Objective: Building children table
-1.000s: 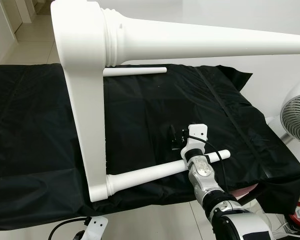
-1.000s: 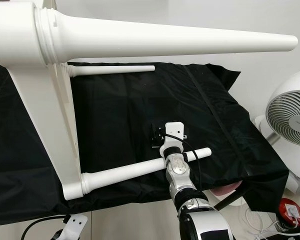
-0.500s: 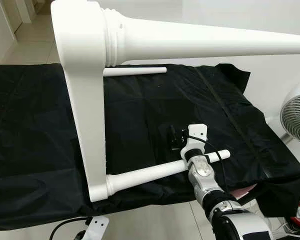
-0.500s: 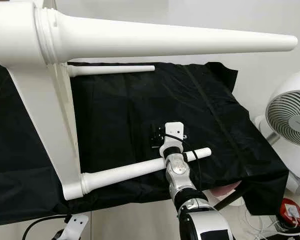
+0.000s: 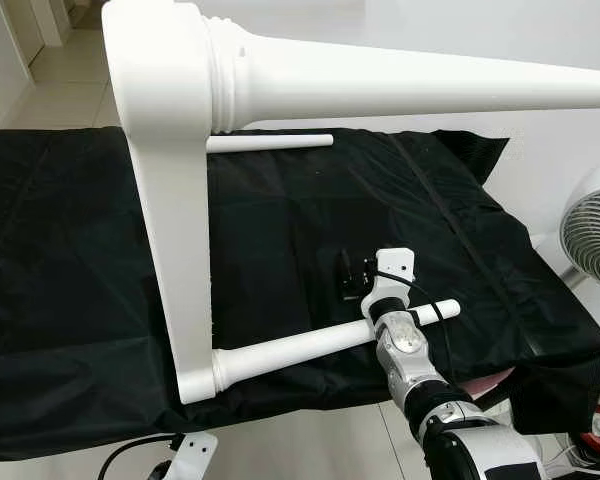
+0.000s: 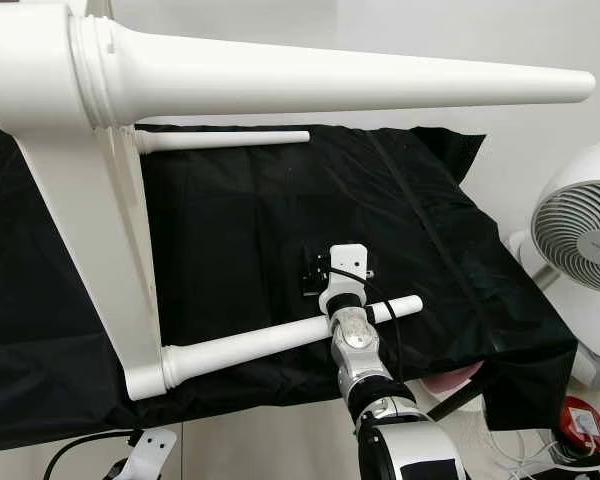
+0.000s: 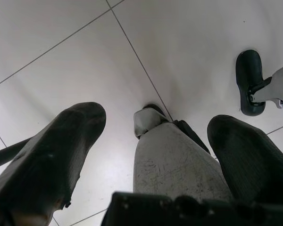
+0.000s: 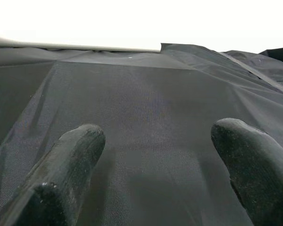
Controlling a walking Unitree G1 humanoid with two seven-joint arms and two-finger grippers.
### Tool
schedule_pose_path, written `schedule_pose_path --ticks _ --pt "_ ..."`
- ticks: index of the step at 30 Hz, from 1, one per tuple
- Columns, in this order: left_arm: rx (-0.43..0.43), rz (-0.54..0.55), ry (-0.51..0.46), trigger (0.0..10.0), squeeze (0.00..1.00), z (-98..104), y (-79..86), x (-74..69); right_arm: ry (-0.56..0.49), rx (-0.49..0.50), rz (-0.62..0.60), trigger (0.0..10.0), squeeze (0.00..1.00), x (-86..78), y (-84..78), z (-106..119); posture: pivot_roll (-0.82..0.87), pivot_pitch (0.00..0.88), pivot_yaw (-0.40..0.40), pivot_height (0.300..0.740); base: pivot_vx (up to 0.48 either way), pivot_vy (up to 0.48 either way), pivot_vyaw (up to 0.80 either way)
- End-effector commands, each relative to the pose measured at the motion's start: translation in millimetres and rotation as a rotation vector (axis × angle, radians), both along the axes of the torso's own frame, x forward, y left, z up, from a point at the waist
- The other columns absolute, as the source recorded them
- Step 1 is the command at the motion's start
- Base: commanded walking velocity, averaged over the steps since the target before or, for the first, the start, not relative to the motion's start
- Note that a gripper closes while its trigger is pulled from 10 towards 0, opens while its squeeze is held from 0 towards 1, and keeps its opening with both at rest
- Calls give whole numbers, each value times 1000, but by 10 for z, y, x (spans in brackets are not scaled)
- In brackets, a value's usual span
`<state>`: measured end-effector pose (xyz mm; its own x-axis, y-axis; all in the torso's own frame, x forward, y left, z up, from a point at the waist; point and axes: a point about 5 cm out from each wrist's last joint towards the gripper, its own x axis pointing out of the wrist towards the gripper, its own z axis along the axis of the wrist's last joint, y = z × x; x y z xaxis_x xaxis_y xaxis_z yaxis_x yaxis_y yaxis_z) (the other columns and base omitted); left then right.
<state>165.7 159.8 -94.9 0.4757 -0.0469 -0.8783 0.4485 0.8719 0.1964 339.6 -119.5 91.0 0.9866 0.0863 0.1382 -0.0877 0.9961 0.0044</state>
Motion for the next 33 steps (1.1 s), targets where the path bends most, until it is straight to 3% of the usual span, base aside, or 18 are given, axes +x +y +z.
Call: schedule_pose_path --ticks 1,33 --pt "31 19 43 10000 0 -63 20 -150 44 2 -16 10000 0 -30 -34 -91 54 0 -111 740 0 0 0" --pt "27 20 45 10000 0 -65 10 -154 44 0 -20 10000 0 -24 -42 -86 55 0 -116 740 0 0 0"
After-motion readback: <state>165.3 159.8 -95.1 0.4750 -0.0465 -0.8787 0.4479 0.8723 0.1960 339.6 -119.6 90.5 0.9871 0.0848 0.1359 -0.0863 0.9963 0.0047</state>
